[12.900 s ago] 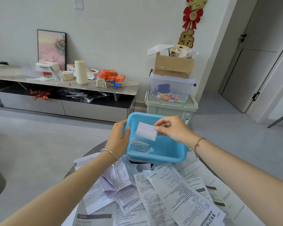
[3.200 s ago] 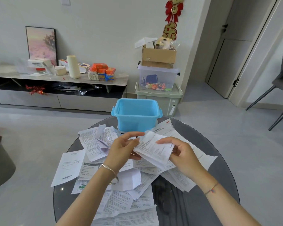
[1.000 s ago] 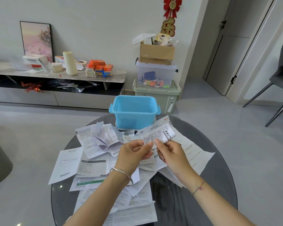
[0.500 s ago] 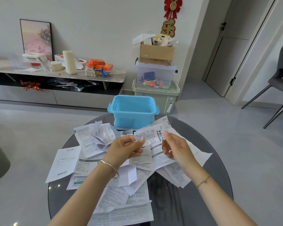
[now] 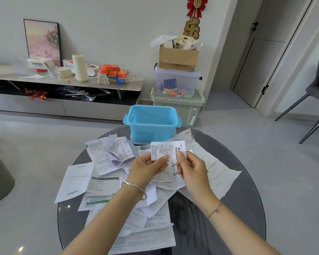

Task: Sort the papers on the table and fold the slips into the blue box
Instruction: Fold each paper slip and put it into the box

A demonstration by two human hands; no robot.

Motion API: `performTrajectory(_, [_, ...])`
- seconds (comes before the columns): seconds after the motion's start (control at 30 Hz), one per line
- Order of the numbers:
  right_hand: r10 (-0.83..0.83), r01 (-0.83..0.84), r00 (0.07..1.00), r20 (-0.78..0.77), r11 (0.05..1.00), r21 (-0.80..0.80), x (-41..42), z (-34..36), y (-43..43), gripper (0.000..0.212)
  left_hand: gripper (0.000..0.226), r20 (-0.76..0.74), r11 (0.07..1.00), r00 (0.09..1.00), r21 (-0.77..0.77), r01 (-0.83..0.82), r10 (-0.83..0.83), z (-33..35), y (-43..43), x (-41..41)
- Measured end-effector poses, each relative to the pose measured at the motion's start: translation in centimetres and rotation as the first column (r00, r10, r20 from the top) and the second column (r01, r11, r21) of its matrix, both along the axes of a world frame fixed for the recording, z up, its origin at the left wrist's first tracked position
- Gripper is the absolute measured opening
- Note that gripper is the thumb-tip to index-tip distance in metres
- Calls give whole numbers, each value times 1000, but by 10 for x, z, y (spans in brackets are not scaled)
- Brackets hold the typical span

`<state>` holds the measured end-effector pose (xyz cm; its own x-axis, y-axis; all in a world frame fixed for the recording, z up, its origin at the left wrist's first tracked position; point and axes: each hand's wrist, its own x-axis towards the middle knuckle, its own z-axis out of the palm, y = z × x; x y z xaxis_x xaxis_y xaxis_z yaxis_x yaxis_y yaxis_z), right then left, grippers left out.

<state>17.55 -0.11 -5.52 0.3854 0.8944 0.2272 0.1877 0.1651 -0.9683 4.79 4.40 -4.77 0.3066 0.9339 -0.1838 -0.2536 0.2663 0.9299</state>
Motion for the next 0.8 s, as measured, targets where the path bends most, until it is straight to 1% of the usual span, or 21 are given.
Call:
performTrajectory(0.1, [-29, 29, 997, -70, 1000, 2, 7, 8, 1, 36, 24, 13, 1000, 1000, 7, -28, 28, 6, 11, -13])
performTrajectory(0.17, [-55, 54, 988, -146, 998, -12, 21, 16, 0, 36, 31, 5, 995, 995, 16, -99, 99, 7, 21, -28])
performTrajectory(0.23, [-4, -13, 984, -180, 996, -90, 39, 23, -1, 36, 33, -21, 990, 991, 57, -129, 130, 10, 29, -41])
performTrajectory(0.27, [60, -90, 979, -197, 985, -150, 45, 25, -2, 35, 35, -65, 991, 993, 98, -90, 97, 11, 29, -45])
performTrajectory(0.3, [133, -182, 964, -231, 962, -205, 48, 26, -3, 35, 37, -119, 990, 993, 144, -9, 26, 13, 28, -47])
performTrajectory(0.33, [194, -267, 939, -284, 931, -247, 49, 26, -3, 34, 43, -171, 977, 982, 185, 108, -76, 15, 25, -46])
performTrajectory(0.4, [265, -397, 874, -408, 872, -285, 44, 24, -3, 33, 64, -260, 899, 915, 232, 371, -310, 18, 15, -39])
performTrajectory(0.43, [288, -451, 837, -465, 845, -288, 40, 23, -3, 32, 71, -292, 849, 872, 250, 466, -393, 18, 8, -34])
performTrajectory(0.47, [302, -494, 801, -517, 821, -287, 37, 22, -4, 31, 71, -316, 812, 846, 276, 515, -430, 18, 3, -29])
performTrajectory(0.5, [305, -523, 771, -559, 803, -284, 34, 21, -4, 31, 65, -322, 796, 843, 305, 522, -430, 18, 0, -25])
performTrajectory(0.57, [291, -536, 751, -593, 794, -289, 31, 20, -4, 30, 43, -278, 807, 872, 343, 481, -403, 19, -2, -21])
performTrajectory(0.6, [284, -516, 770, -572, 804, -295, 30, 20, -4, 29, 35, -267, 816, 885, 353, 458, -381, 17, -1, -20])
performTrajectory(0.63, [277, -472, 812, -514, 829, -300, 29, 21, -5, 27, 31, -276, 826, 898, 368, 428, -343, 16, 0, -20])
performTrajectory(0.7, [231, -317, 929, -288, 900, -299, 28, 22, -6, 18, 29, -314, 840, 919, 407, 358, -239, 13, 3, -21])
performTrajectory(0.73, [196, -239, 964, -178, 933, -270, 28, 23, -7, 11, 31, -328, 843, 924, 424, 331, -198, 12, 5, -21])
performTrajectory(0.77, [185, -204, 977, -102, 952, -227, 29, 23, -7, 12, 33, -342, 843, 925, 437, 314, -168, 11, 5, -21])
performTrajectory(0.8, [206, -212, 977, -52, 959, -186, 29, 24, -8, 18, 35, -360, 837, 922, 452, 308, -145, 11, 6, -22])
